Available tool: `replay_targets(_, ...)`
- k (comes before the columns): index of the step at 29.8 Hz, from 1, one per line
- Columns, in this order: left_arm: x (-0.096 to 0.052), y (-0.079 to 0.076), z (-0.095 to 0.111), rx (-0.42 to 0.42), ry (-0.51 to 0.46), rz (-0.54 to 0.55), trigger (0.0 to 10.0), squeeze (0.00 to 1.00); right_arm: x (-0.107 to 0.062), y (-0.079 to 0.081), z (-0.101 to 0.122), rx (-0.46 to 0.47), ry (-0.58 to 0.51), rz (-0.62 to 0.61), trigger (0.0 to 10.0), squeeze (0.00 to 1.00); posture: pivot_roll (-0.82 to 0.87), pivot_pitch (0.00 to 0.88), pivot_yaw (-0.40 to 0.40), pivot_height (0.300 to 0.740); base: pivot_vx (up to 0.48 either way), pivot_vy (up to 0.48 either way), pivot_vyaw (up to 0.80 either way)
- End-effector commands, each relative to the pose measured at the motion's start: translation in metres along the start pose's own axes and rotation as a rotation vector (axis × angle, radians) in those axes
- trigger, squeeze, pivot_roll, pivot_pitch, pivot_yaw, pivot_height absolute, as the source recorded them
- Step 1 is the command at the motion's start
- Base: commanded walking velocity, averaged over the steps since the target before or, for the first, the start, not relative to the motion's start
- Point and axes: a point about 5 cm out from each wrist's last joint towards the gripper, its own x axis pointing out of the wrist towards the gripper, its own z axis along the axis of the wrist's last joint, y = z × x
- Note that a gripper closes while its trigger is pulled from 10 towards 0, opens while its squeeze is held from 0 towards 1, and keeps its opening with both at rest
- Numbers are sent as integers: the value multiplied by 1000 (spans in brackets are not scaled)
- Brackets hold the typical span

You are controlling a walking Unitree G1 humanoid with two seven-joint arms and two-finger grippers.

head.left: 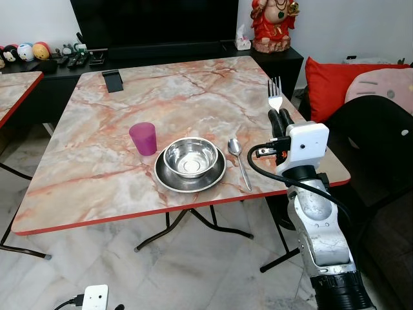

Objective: Setting the table

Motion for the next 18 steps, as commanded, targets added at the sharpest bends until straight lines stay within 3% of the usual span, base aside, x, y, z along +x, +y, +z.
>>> replay_targets(1, -1, 4, -5, 5, 32, 7, 10000, 0, 3, -2, 2, 0, -8, -11, 10000, 0, -114, 0, 60, 732, 247, 0, 0)
replay_targets(6, -1, 4, -6, 2, 39, 7, 10000, 0, 4, -2, 3, -20, -17, -8, 10000, 0, -110, 0, 54, 732, 261, 0, 0)
replay_targets(11, -2, 7, -8, -4, 49, 13, 10000, 0, 5, 0, 4, -19, -20, -1, 10000, 0, -106, 0, 51, 732, 264, 0, 466)
replay_targets(18, -4, 12, -14, -8, 77, 21, 10000, 0, 7, -1, 4, -5, -19, -4, 10000, 0, -108, 0, 48, 732, 264, 0, 0)
